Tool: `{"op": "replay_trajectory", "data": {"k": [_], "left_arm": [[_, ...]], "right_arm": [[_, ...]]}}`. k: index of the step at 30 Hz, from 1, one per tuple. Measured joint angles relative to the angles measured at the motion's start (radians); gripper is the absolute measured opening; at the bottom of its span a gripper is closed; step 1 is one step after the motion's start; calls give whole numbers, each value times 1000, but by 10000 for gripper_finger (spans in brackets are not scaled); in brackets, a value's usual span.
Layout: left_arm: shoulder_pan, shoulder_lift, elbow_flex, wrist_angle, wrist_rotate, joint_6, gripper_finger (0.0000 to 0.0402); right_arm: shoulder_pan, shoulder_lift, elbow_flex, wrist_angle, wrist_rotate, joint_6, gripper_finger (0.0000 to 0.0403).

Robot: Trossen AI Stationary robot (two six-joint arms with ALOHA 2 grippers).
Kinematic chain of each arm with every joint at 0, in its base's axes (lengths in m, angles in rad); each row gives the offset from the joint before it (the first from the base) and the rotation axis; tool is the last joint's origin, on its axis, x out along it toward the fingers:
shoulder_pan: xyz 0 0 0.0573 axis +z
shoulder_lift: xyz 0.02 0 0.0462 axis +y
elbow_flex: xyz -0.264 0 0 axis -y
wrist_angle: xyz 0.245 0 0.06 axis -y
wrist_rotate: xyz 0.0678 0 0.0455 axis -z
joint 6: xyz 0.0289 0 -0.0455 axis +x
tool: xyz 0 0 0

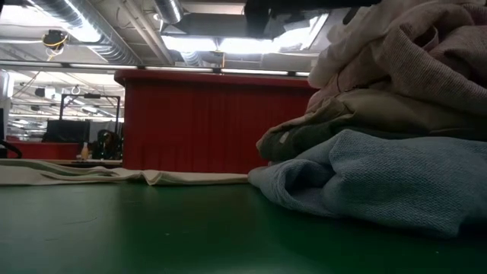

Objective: Fold laundry
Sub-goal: Fold the white underwear

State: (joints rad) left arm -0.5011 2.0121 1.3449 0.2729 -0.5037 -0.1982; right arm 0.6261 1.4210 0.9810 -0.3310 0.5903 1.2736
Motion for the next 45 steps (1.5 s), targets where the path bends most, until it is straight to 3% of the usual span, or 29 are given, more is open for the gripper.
{"op": "replay_trajectory", "data": {"k": [13, 26, 31, 36, 45], "left_arm": [[-14, -50, 0, 4, -44, 88, 85], [5, -50, 0, -2, -45, 79, 85], [5, -50, 0, -2, -45, 78, 85], [5, -50, 0, -2, -45, 77, 85], [2, -50, 0, 4, -45, 74, 85]], "right_arm": [[1, 5, 0, 36, -48, 0, 21], [-22, 4, 0, 44, -71, 3, 21], [-62, 4, 0, 46, -136, 2, 25], [-92, 4, 0, 45, -207, -2, 62], [-92, -7, 0, 46, -206, -101, 135]]}}
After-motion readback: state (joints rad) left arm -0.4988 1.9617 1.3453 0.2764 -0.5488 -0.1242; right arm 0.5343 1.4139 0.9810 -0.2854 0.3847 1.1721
